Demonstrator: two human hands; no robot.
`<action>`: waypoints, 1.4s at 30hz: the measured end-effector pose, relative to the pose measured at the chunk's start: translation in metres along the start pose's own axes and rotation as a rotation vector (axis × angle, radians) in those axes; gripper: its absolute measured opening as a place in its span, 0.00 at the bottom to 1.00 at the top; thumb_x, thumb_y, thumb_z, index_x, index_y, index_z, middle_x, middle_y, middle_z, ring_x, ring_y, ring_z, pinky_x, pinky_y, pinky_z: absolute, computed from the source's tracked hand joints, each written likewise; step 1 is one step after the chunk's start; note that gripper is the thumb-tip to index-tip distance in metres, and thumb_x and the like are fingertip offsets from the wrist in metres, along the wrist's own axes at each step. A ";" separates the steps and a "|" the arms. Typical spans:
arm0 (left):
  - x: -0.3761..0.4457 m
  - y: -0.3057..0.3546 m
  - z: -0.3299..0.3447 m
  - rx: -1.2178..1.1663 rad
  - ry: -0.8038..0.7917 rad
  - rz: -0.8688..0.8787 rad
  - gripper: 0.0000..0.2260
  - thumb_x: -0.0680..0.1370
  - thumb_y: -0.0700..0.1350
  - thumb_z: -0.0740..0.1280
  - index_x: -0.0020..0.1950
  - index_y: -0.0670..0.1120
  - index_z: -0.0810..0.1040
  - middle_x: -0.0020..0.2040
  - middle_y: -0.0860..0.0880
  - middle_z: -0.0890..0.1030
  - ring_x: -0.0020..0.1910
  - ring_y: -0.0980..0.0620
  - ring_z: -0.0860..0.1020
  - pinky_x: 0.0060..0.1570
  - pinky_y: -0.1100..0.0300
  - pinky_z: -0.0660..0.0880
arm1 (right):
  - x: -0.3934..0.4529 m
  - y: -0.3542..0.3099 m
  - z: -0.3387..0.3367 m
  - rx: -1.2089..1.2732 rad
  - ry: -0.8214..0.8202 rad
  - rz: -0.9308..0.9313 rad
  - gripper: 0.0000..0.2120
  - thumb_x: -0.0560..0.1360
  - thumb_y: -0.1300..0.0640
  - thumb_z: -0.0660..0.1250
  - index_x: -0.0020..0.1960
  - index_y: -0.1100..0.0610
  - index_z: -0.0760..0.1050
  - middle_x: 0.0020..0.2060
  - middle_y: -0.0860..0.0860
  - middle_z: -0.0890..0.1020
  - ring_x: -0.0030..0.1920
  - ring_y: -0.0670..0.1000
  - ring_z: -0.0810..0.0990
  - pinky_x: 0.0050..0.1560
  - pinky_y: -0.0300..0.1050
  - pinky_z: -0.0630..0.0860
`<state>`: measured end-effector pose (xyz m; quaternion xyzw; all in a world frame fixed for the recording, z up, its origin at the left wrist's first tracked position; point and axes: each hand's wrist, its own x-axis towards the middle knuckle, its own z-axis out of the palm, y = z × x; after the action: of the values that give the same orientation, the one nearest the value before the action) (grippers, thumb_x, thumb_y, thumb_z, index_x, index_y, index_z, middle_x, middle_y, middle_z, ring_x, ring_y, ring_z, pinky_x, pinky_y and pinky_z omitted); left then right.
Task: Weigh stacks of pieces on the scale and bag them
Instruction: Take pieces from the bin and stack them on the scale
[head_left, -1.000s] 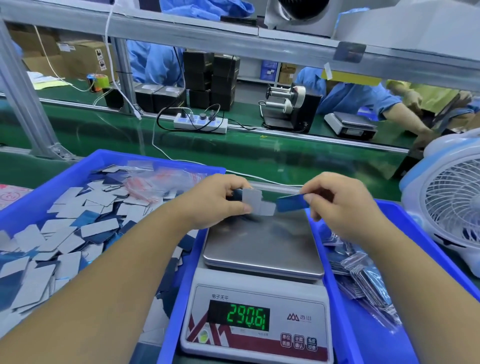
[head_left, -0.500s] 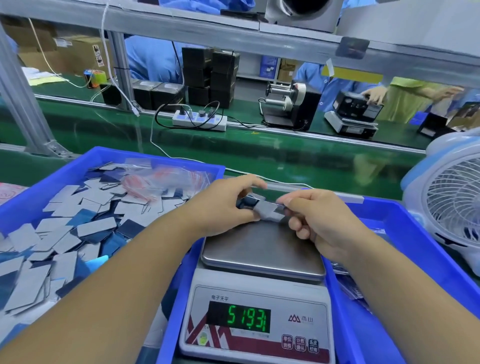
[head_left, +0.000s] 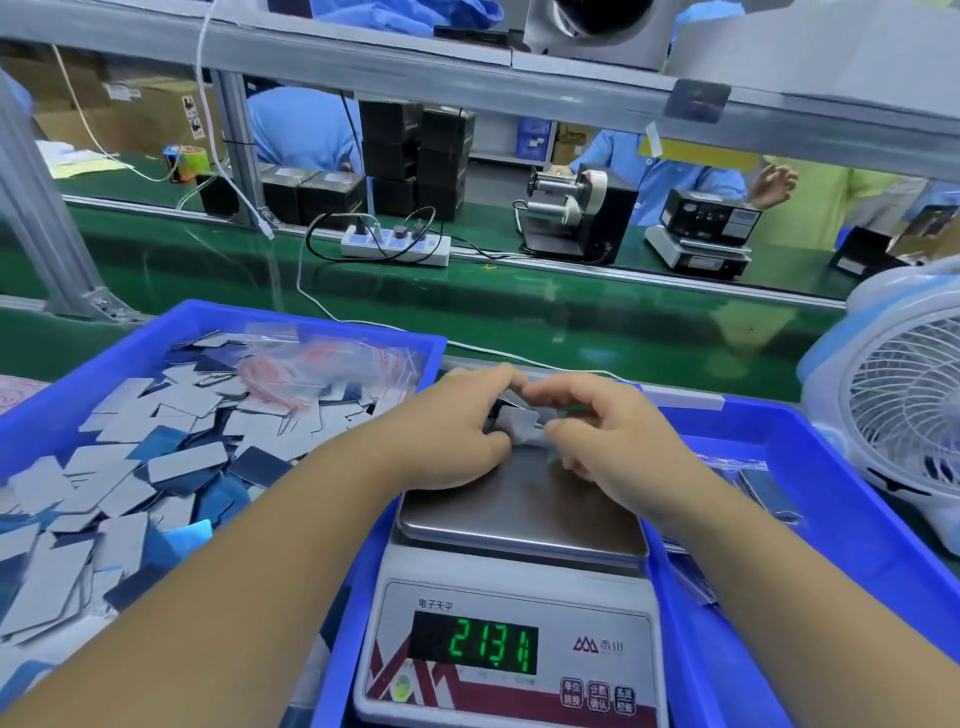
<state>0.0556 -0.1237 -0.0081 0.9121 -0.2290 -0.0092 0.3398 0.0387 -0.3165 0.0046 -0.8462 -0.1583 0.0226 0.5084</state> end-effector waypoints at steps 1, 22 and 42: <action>0.001 0.001 0.001 0.001 -0.004 -0.016 0.21 0.76 0.44 0.64 0.66 0.59 0.67 0.54 0.54 0.77 0.54 0.54 0.71 0.47 0.59 0.70 | 0.000 0.000 0.002 -0.090 -0.004 -0.026 0.13 0.69 0.55 0.67 0.50 0.42 0.79 0.32 0.42 0.80 0.28 0.42 0.72 0.32 0.34 0.69; -0.003 0.013 0.003 0.152 -0.036 -0.014 0.20 0.77 0.50 0.65 0.69 0.54 0.68 0.60 0.52 0.74 0.62 0.49 0.67 0.63 0.48 0.69 | 0.000 0.002 0.003 -0.308 0.160 -0.198 0.18 0.72 0.58 0.74 0.58 0.41 0.78 0.49 0.36 0.80 0.33 0.30 0.73 0.38 0.24 0.67; -0.005 -0.002 -0.013 -0.079 -0.045 0.050 0.06 0.78 0.46 0.69 0.52 0.55 0.82 0.44 0.55 0.82 0.44 0.56 0.78 0.46 0.60 0.74 | -0.001 0.010 -0.005 -0.051 0.076 -0.090 0.07 0.76 0.57 0.70 0.44 0.46 0.75 0.29 0.42 0.79 0.22 0.46 0.70 0.24 0.36 0.66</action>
<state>0.0545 -0.1119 -0.0002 0.8916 -0.2586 -0.0301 0.3704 0.0413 -0.3256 -0.0016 -0.8510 -0.1773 -0.0361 0.4929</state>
